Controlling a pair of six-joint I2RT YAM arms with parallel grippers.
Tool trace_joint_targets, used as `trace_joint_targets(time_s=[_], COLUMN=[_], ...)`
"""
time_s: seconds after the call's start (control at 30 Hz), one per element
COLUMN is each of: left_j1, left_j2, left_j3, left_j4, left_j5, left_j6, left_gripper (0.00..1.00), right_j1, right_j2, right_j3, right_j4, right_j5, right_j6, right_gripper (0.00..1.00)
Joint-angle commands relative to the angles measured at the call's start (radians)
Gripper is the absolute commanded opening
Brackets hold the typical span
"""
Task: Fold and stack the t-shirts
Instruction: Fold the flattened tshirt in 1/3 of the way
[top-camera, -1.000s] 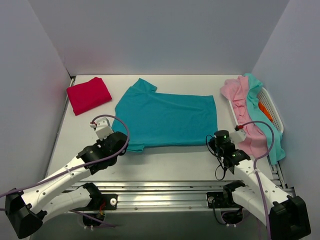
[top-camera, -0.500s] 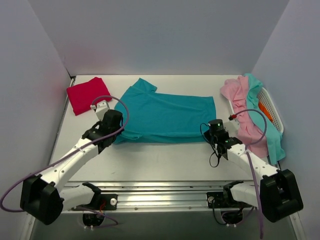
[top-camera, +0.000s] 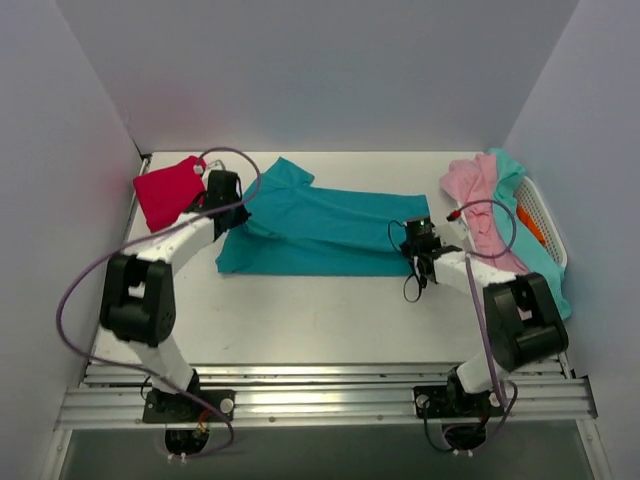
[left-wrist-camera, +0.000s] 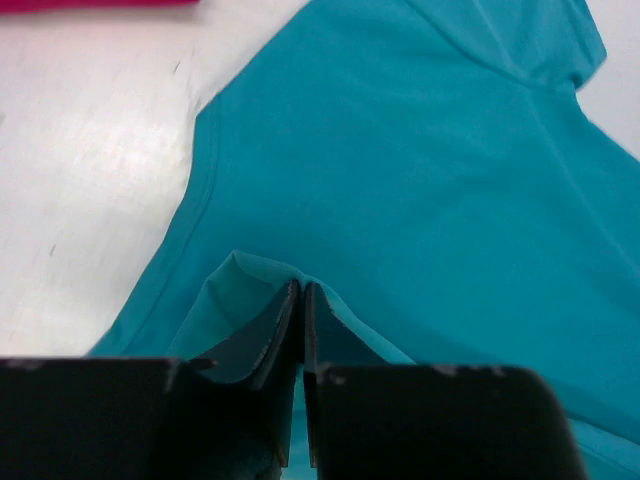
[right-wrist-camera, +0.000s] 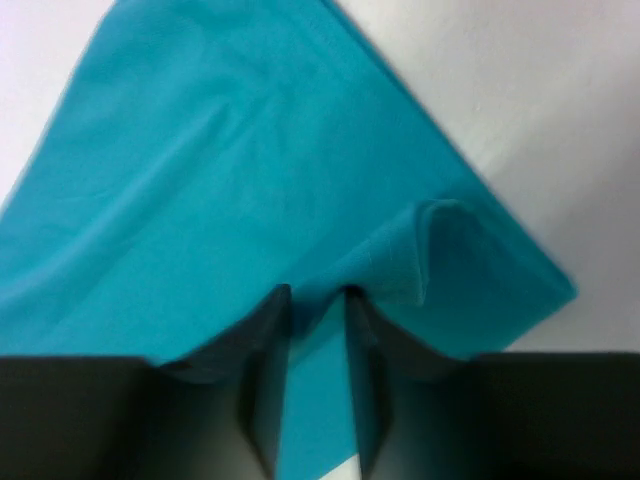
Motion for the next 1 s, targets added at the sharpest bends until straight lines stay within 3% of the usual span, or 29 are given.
trace_joint_targets(time_s=[0.0, 0.07, 0.1, 0.2, 0.37, 0.73, 0.97], left_j1=[0.063, 0.103, 0.112, 0.128, 0.139, 0.134, 0.105], left_j2=[0.22, 0.358, 0.394, 0.426, 0.286, -0.101, -0.201], left_j3=[0.171, 0.324, 0.375, 0.481, 0.486, 0.091, -0.153], left_j4=[0.067, 0.016, -0.002, -0.033, -0.059, 0.036, 0.149], left_j5=[0.156, 0.231, 0.251, 0.259, 0.204, 0.147, 0.175], left_j6=[0.087, 0.095, 0.096, 0.107, 0.121, 0.087, 0.023], left_gripper=[0.15, 0.36, 0.52, 0.69, 0.7, 0.7, 0.68], right_j1=[-0.034, -0.068, -0.079, -0.094, -0.09, -0.036, 0.027], right_j2=[0.101, 0.198, 0.225, 0.278, 0.174, -0.126, -0.091], right_j3=[0.087, 0.185, 0.227, 0.353, 0.375, 0.126, 0.019], right_j4=[0.008, -0.042, -0.06, -0.125, -0.176, -0.122, -0.012], right_j5=[0.1, 0.117, 0.125, 0.172, 0.229, 0.16, 0.08], right_j6=[0.041, 0.044, 0.04, 0.004, -0.017, 0.003, 0.007], right_gripper=[0.32, 0.87, 1.0, 1.0, 1.0, 1.0, 0.84])
